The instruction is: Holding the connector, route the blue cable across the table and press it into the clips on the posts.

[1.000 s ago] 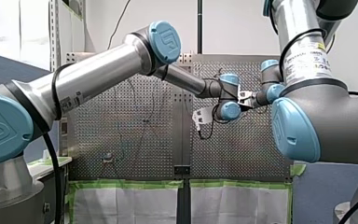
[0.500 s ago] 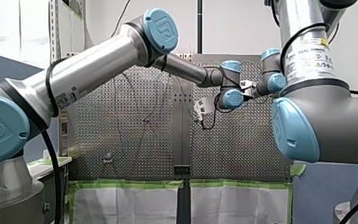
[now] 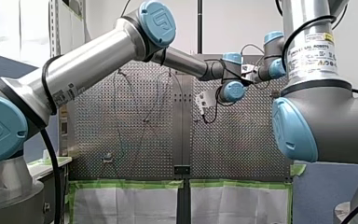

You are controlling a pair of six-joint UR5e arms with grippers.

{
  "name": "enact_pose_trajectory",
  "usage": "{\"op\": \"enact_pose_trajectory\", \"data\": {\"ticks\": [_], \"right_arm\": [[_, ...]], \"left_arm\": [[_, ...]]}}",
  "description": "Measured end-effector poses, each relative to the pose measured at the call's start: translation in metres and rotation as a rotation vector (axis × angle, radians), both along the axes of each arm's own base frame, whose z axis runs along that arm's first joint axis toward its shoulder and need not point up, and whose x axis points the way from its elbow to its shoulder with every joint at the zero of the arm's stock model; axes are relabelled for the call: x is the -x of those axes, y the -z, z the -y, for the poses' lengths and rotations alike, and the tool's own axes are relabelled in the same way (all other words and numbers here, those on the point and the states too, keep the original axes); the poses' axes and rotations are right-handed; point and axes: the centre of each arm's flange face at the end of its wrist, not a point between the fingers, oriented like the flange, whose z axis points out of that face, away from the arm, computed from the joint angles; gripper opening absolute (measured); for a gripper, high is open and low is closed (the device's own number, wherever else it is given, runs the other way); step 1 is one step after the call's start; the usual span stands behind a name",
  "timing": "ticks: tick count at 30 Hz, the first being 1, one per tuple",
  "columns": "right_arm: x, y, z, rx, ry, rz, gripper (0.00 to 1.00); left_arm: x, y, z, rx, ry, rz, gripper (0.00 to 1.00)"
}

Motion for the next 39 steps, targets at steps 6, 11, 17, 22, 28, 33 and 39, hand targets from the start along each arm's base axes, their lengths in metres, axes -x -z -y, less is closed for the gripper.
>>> {"op": "enact_pose_trajectory", "data": {"ticks": [6,11,17,22,28,33,39], "right_arm": [[0.000,-0.010,-0.005,0.011,-0.002,0.007,0.00],[-0.001,-0.019,-0.008,0.021,-0.004,0.014,0.00],[0.000,-0.038,-0.014,0.047,-0.004,0.028,0.00],[-0.001,-0.054,-0.017,0.070,-0.009,0.036,0.00],[-0.001,-0.060,-0.017,0.083,-0.014,0.039,0.00],[-0.003,-0.060,-0.017,0.090,-0.024,0.039,0.00],[-0.003,-0.061,-0.017,0.099,-0.036,0.040,0.00]], "left_arm": [[0.003,-0.017,-0.002,0.012,0.001,0.012,0.00],[0.006,-0.031,-0.004,0.025,-0.010,0.021,0.00],[0.005,-0.044,-0.009,0.031,-0.020,0.030,0.00],[0.000,-0.054,-0.012,0.030,-0.019,0.044,0.00],[-0.012,-0.061,-0.012,0.022,-0.002,0.077,0.00],[-0.026,-0.064,-0.018,0.041,-0.015,0.102,0.00],[-0.036,-0.065,-0.027,0.063,-0.045,0.106,0.00]]}}
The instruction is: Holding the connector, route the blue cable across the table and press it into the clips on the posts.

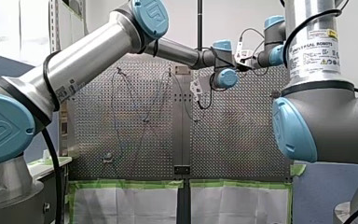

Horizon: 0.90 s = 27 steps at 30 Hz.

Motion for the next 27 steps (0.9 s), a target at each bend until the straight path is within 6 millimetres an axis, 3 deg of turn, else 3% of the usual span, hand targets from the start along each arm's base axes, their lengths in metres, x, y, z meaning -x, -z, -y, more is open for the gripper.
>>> {"op": "enact_pose_trajectory", "data": {"ticks": [10,27], "right_arm": [[0.000,0.000,0.004,0.022,-0.019,0.006,0.00],[-0.003,-0.001,0.004,0.039,-0.040,0.007,0.00]], "left_arm": [[-0.017,-0.001,-0.011,0.010,-0.013,0.015,0.00],[-0.025,-0.004,-0.014,0.016,-0.016,0.031,0.00]]}}
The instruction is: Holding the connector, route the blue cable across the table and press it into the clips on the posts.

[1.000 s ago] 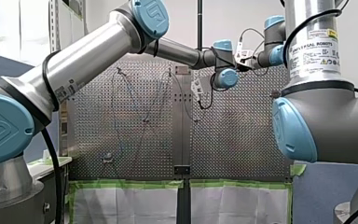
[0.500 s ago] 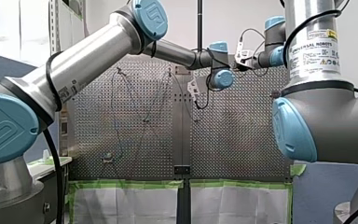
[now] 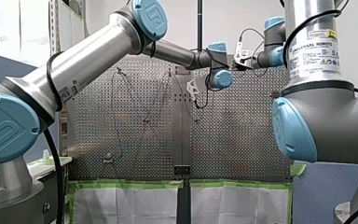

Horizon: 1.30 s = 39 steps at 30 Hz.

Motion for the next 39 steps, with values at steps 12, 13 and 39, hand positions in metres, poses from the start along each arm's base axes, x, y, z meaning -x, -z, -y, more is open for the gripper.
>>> {"op": "enact_pose_trajectory", "data": {"ticks": [12,13,39], "right_arm": [[0.003,0.001,0.010,0.018,-0.004,0.020,0.00],[0.003,0.002,0.011,0.017,-0.004,0.020,0.00],[0.012,0.006,0.018,0.015,0.011,0.018,0.00]], "left_arm": [[-0.028,-0.007,-0.009,0.007,0.024,0.064,0.00],[-0.030,-0.007,-0.011,0.005,0.025,0.065,0.00],[-0.030,0.002,-0.011,-0.031,0.104,0.019,1.00]]}}
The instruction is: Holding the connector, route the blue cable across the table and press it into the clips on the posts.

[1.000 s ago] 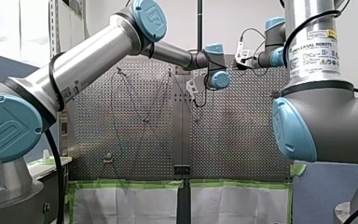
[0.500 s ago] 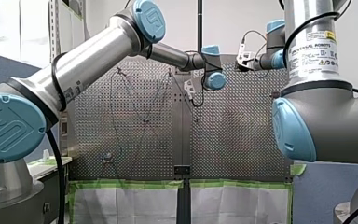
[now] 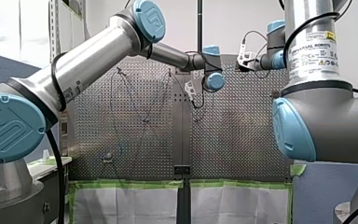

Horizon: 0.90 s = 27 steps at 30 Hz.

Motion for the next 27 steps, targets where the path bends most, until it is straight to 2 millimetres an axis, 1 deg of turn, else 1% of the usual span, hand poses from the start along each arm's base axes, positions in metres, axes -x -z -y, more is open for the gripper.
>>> {"op": "enact_pose_trajectory", "data": {"ticks": [7,11,15,20,22,27], "right_arm": [[0.000,0.000,0.000,0.000,0.000,0.000,0.00],[0.000,0.000,0.000,0.000,0.000,0.000,0.00],[0.000,0.000,0.000,-0.002,0.000,0.000,0.00],[0.000,0.000,0.000,-0.003,0.001,0.000,0.00],[0.001,0.000,0.000,-0.003,0.001,0.000,0.00],[0.001,0.000,0.000,-0.003,0.001,0.000,0.00]], "left_arm": [[0.002,0.002,0.000,-0.022,0.020,-0.024,1.00],[0.008,-0.001,0.000,-0.014,0.031,-0.039,1.00],[0.021,-0.012,0.003,0.004,0.046,-0.052,1.00],[0.042,-0.022,0.006,-0.012,0.067,-0.076,1.00],[0.051,-0.026,0.006,-0.024,0.076,-0.087,1.00],[0.065,-0.037,0.003,-0.030,0.092,-0.084,1.00]]}}
